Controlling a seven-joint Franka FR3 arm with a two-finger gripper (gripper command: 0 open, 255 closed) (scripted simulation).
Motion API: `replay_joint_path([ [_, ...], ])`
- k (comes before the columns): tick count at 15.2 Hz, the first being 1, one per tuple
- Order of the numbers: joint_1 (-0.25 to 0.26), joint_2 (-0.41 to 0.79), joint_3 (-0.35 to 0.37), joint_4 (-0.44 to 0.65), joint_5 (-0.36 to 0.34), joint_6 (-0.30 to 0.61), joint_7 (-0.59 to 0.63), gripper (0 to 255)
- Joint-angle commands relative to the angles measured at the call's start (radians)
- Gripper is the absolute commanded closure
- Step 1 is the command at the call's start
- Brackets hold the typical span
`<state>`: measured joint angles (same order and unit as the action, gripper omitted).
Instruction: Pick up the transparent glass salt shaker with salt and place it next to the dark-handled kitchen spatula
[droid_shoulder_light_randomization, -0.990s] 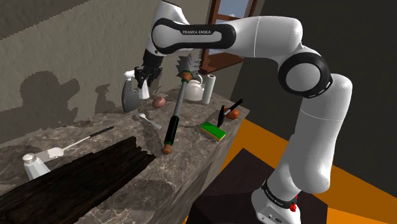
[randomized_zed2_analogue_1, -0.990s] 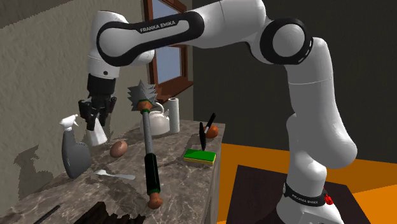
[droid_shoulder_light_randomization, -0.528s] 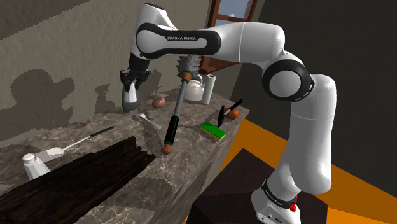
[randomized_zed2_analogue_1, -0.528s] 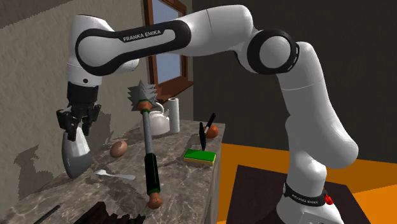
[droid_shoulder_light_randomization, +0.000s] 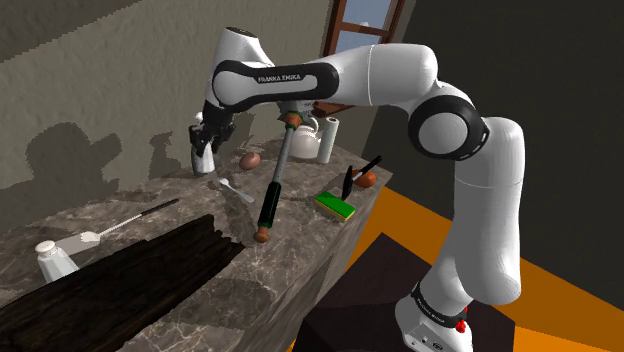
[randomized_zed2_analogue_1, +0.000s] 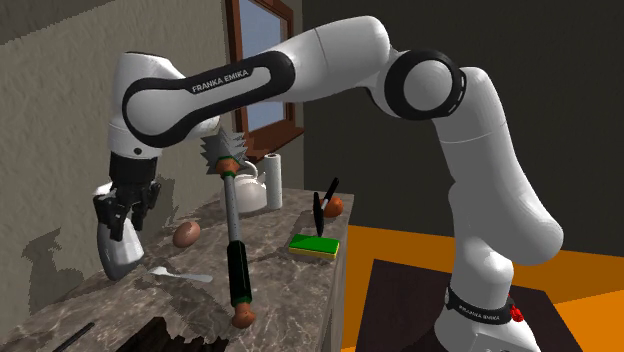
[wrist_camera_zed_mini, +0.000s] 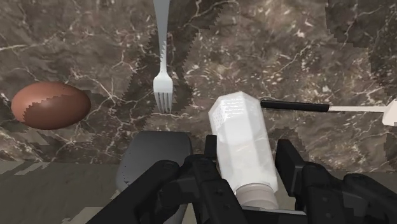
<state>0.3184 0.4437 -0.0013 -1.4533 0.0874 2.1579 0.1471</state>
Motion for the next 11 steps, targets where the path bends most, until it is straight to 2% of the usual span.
replay_joint_path([
  [1, 0.001, 0.003, 0.001, -0.021, 0.001, 0.024, -0.001, 255],
  [11, 0.001, 0.039, 0.003, -0.101, 0.007, 0.140, -0.011, 255],
])
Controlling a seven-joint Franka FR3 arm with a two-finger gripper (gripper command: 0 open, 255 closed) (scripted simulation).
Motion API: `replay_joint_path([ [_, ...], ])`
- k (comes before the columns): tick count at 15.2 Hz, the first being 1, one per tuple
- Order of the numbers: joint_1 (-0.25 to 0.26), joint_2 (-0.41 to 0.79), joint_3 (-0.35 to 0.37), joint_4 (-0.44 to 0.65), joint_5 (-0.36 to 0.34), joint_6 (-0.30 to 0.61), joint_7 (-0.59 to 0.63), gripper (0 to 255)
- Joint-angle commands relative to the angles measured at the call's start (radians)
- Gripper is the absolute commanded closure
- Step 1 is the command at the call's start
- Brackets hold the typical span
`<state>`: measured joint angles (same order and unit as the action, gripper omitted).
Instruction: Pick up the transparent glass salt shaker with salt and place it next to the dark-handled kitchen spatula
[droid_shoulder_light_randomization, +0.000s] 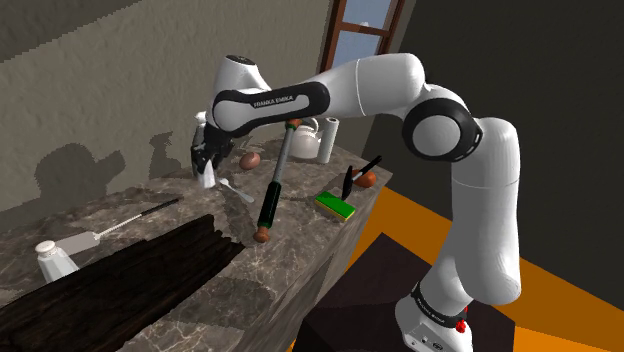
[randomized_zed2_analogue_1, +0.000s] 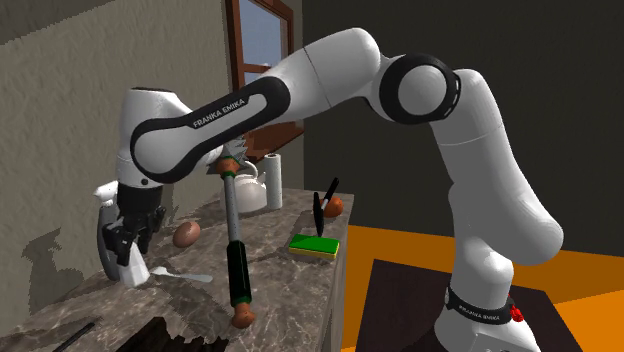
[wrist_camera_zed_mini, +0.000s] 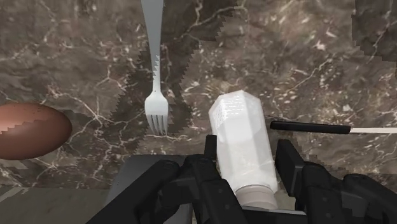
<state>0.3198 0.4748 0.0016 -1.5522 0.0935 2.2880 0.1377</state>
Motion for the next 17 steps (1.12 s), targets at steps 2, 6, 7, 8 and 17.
replay_joint_path([
  [2, -0.001, 0.017, 0.001, -0.015, 0.002, 0.033, -0.004, 255],
  [6, -0.001, 0.038, 0.002, -0.037, 0.005, 0.076, -0.009, 255],
  [7, -0.002, 0.044, 0.003, -0.042, 0.006, 0.087, -0.010, 255],
  [8, -0.002, 0.050, 0.003, -0.047, 0.007, 0.097, -0.011, 255],
  [17, -0.002, 0.058, 0.004, -0.052, 0.008, 0.111, -0.012, 255],
])
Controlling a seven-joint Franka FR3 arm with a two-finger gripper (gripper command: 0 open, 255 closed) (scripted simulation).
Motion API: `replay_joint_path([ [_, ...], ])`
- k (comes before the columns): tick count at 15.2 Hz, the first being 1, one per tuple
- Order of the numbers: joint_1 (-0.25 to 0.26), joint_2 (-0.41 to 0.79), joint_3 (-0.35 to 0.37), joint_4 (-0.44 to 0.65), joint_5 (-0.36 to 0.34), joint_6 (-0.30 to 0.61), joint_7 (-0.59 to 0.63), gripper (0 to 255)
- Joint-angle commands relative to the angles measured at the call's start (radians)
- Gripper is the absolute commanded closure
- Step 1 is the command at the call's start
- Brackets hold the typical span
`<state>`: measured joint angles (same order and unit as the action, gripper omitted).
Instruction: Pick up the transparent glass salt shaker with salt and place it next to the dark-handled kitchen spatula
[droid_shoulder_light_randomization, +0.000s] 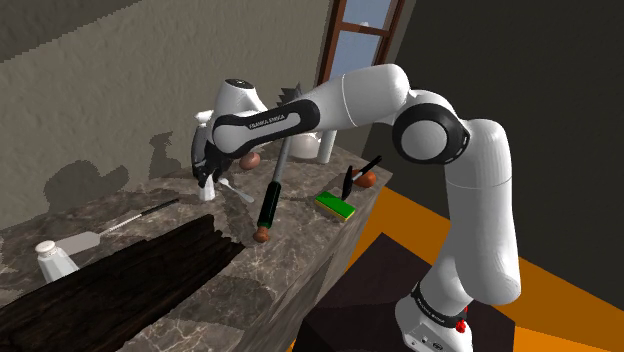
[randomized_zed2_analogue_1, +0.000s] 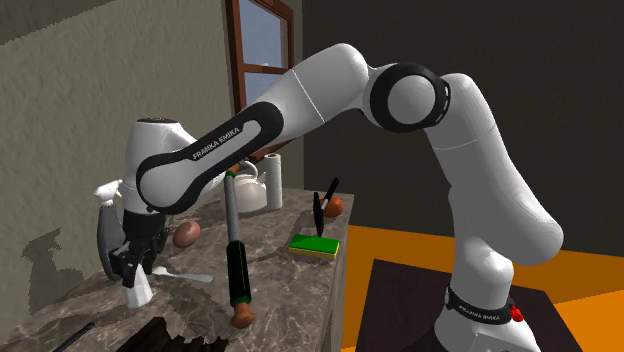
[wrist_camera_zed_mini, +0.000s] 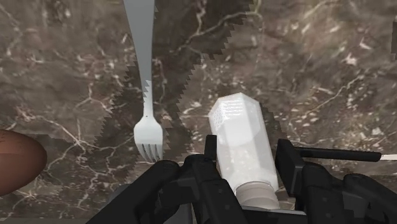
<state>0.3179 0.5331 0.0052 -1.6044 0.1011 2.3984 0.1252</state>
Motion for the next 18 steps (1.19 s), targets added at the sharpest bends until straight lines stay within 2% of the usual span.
replay_joint_path([
  [1, 0.000, 0.000, 0.000, 0.000, 0.000, 0.000, 0.000, 0],
  [6, 0.000, 0.000, 0.000, 0.000, 0.000, 0.000, 0.000, 0],
  [10, -0.004, -0.092, -0.003, -0.017, -0.003, -0.075, 0.001, 0],
  [18, -0.004, -0.092, -0.003, -0.017, -0.003, -0.075, 0.001, 0],
])
